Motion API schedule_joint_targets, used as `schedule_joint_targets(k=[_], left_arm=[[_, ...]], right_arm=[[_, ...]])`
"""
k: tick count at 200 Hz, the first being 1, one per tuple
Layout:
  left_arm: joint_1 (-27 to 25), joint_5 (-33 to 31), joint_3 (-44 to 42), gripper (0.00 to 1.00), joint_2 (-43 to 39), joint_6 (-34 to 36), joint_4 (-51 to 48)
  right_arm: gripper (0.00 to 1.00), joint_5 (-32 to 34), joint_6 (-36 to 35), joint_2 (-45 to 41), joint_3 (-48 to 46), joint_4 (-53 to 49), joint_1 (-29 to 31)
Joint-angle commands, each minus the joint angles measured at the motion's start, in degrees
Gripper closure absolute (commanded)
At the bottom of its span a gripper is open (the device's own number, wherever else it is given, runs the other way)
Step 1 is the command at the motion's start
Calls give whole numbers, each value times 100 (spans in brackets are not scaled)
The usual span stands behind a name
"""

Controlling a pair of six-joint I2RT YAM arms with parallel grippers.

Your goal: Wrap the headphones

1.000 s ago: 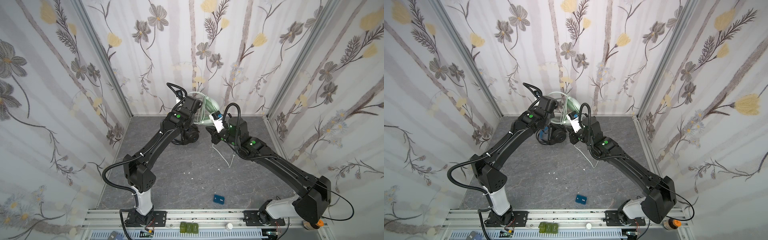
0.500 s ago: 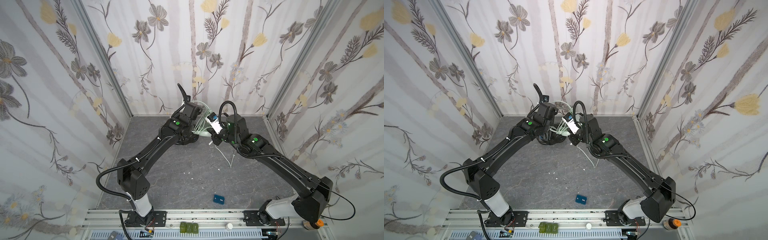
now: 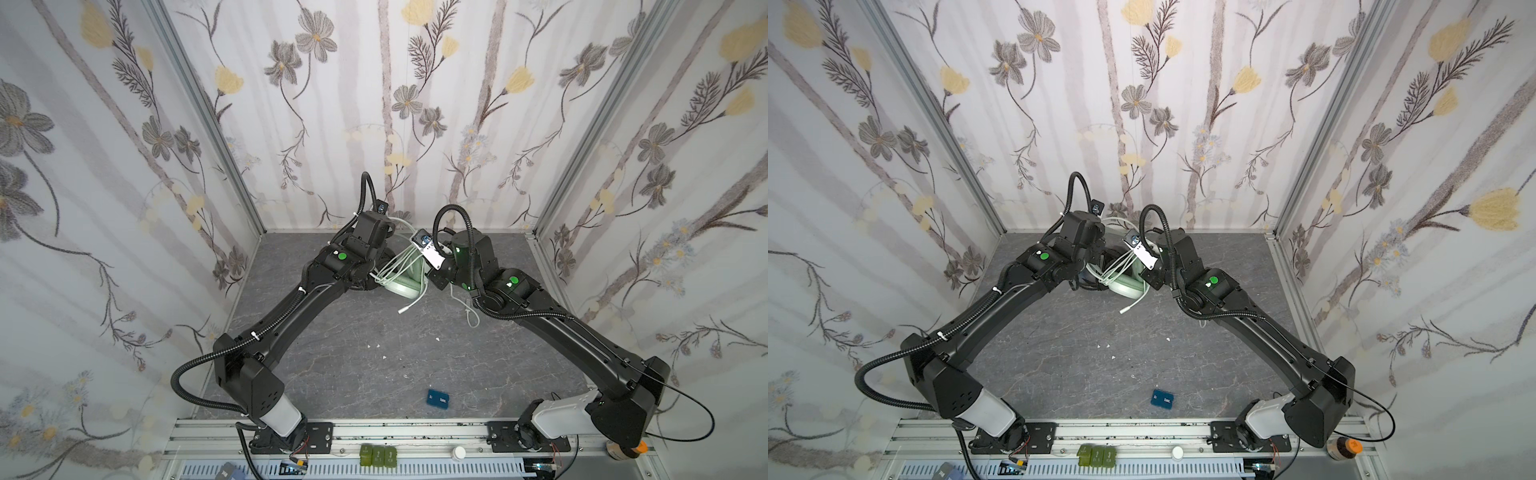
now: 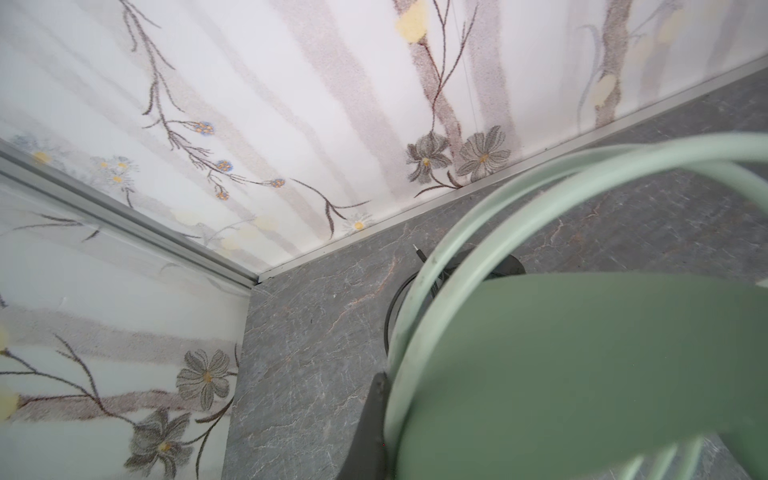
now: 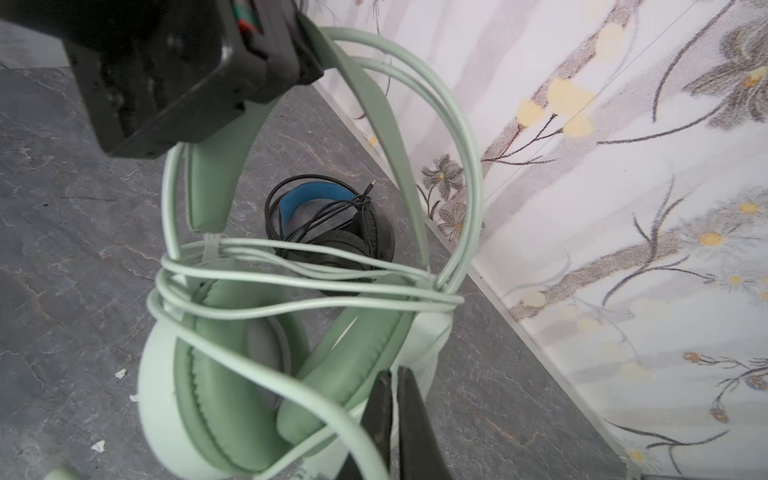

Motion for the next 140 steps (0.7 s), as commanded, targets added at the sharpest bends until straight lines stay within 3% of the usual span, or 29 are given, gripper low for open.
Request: schedule_joint_targets(k=[1, 87, 140], left_arm=[[2, 635, -123, 100, -186, 227, -3], [11, 1572, -204, 100, -660, 23, -216], [14, 1788, -47, 100, -741, -65, -226]], right_arm=[[91, 425, -26, 30, 98, 405, -54], [90, 143, 557, -39, -134, 546, -684], [89, -127, 741, -91, -390, 680, -976]])
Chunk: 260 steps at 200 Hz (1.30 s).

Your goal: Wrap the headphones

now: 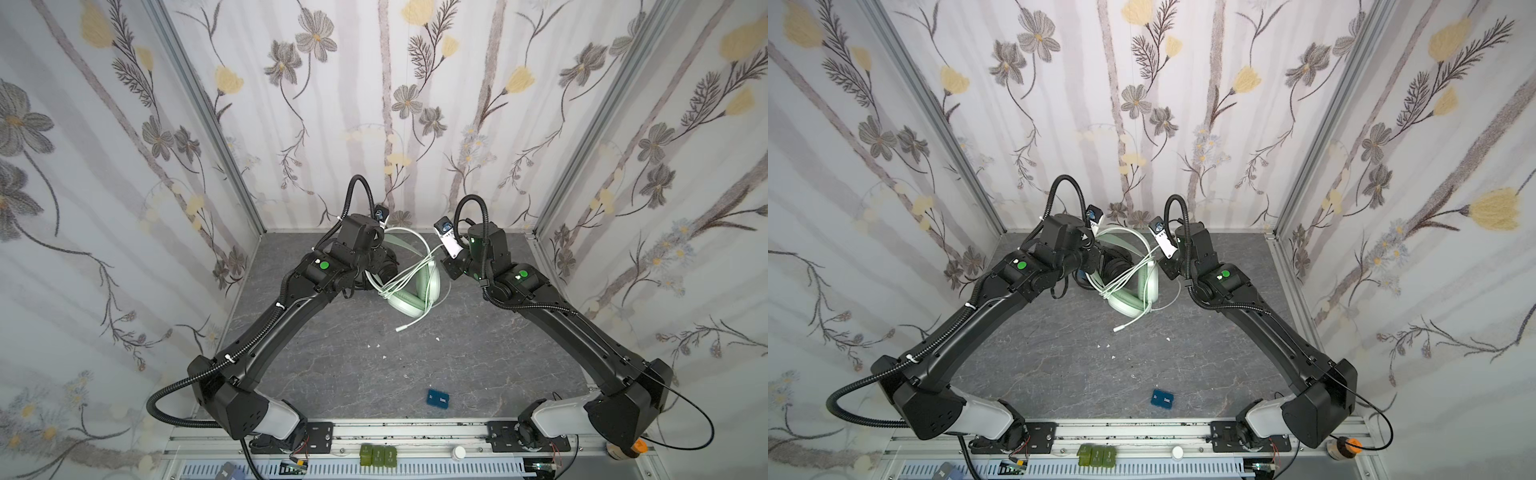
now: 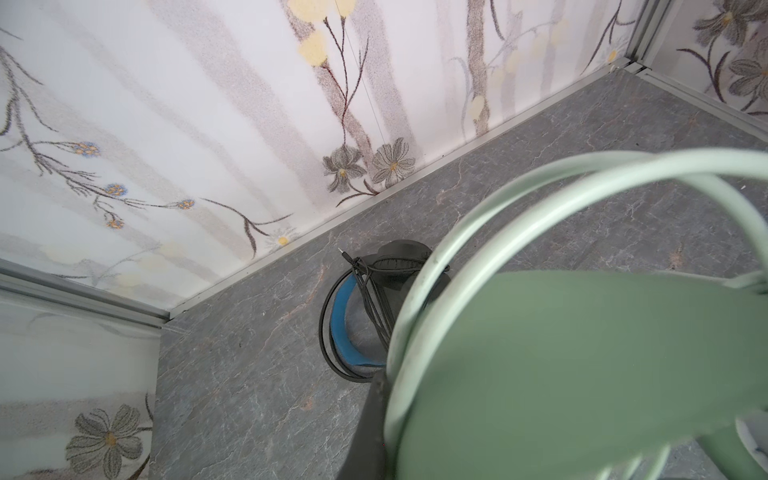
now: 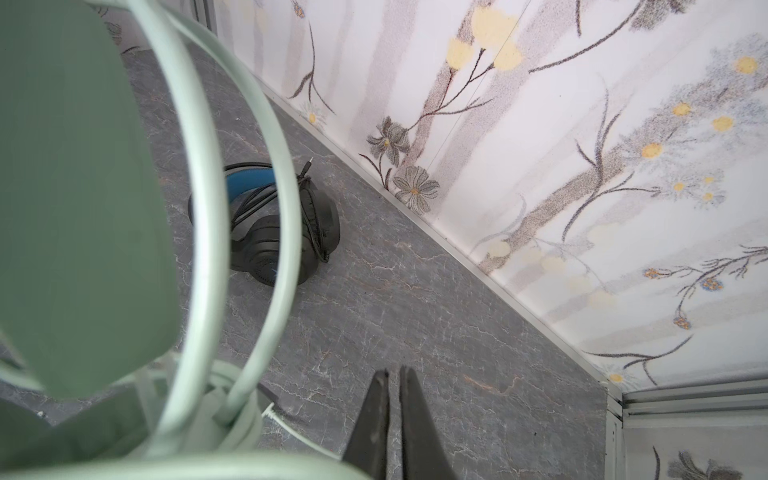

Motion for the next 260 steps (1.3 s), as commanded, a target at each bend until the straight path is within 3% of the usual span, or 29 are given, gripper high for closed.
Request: schedule_joint_targets(k=[1, 122, 260], left_arm=[[12, 265, 119, 100, -72, -57, 19], [232, 954, 773, 100, -155, -647, -15], [336, 1768, 1788, 100, -74, -1558, 218]], right_arm=[[89, -29, 210, -56, -99, 468, -91], [88, -504, 652, -485, -833, 1140, -404], [86, -1774, 1501, -773, -1775, 2780, -938]])
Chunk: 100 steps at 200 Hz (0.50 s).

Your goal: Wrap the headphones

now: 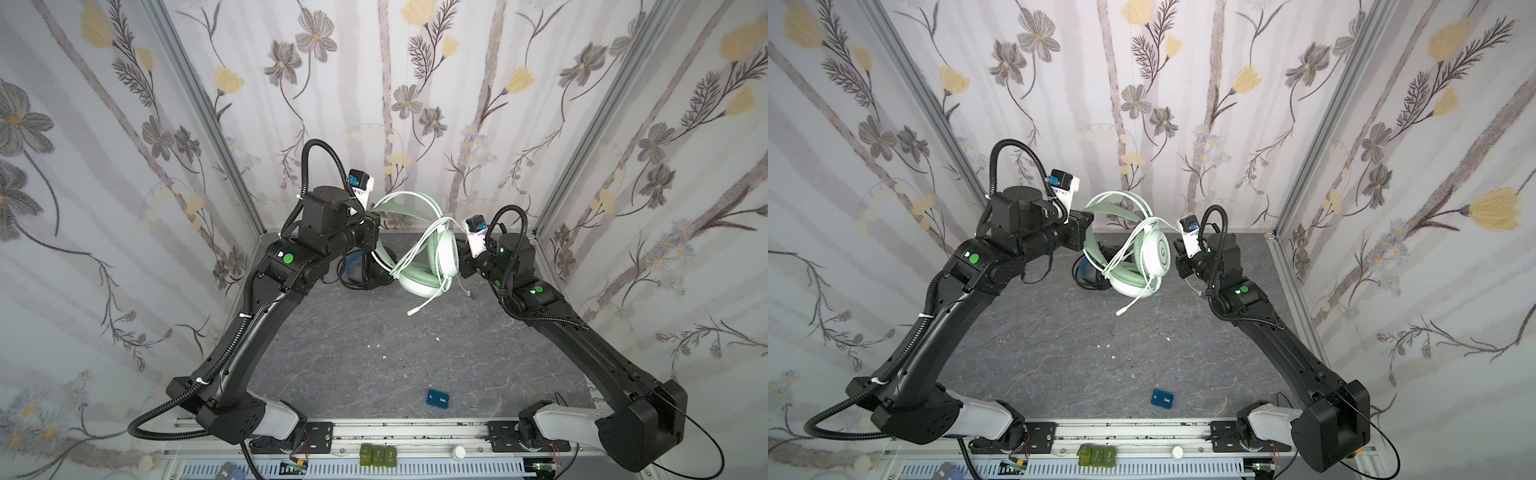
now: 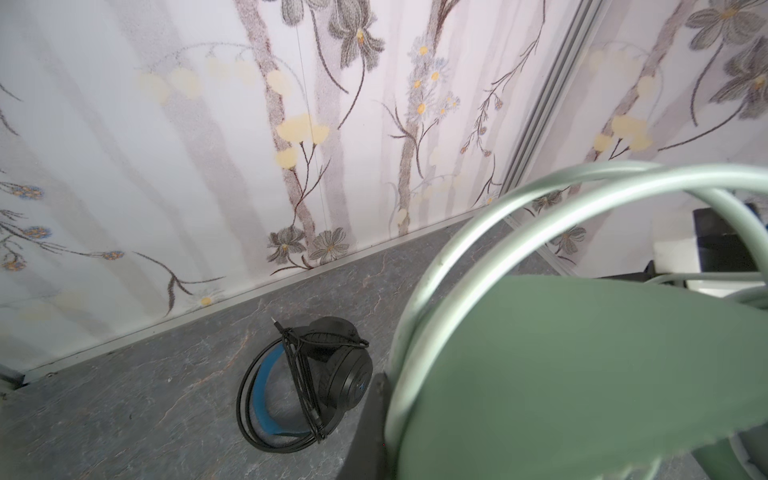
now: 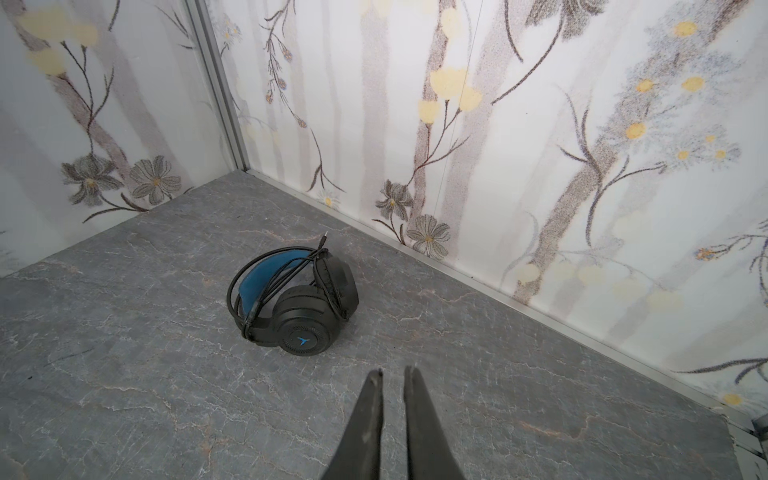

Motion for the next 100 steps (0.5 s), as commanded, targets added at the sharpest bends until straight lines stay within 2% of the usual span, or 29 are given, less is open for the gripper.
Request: schedule_joint_targets(k=[1, 23, 100], left_arm=[[5, 235, 235, 100, 59, -382, 456], [8, 303, 415, 100, 120, -462, 462], [17, 395, 891, 100, 281, -557, 359]], right_arm=[[86, -285, 245, -35, -209, 707, -64], [85, -618, 436, -59, -468, 1082, -179], [67, -1756, 633, 186, -873, 1610, -245]])
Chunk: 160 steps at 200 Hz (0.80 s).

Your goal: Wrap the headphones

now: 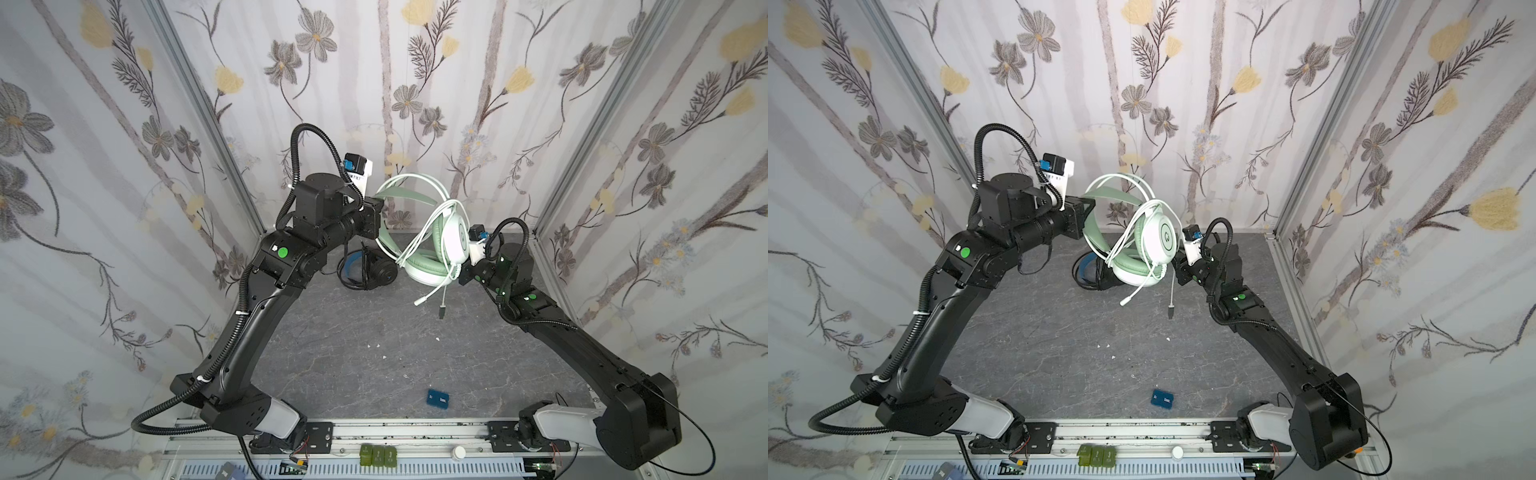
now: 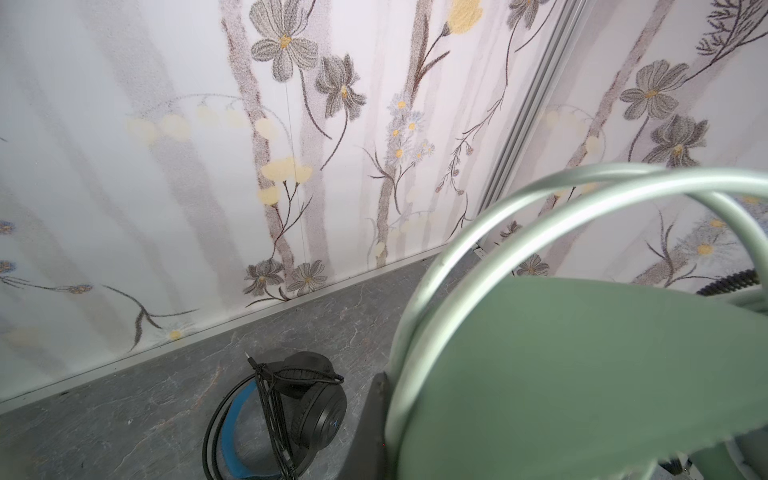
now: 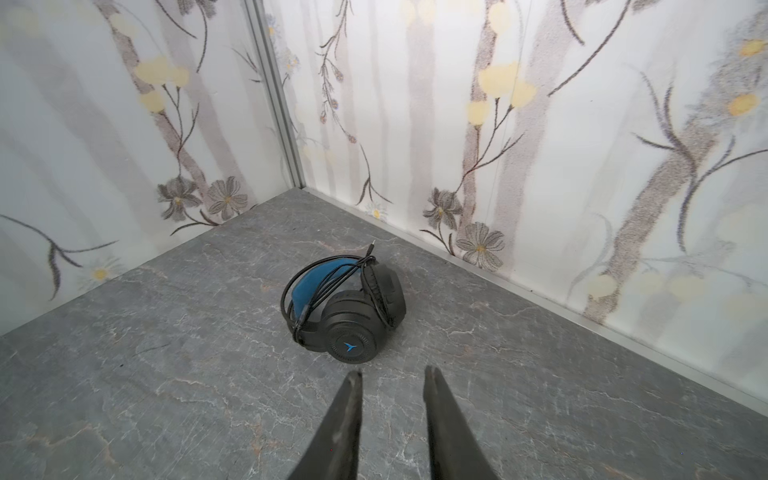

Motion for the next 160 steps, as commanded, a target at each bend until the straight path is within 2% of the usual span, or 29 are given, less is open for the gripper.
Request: schedule_joint_targets(k=[1, 39, 160], left_arm=[[16, 149, 133, 100, 9, -298, 386], [15, 184, 283, 100, 31, -360, 362], [21, 180, 651, 100, 130, -468, 287]], right_arm=[[66, -495, 161, 97, -78, 438, -5], [58, -709, 263, 203, -321, 559, -7], [46, -792, 471, 450, -1048, 981, -21]])
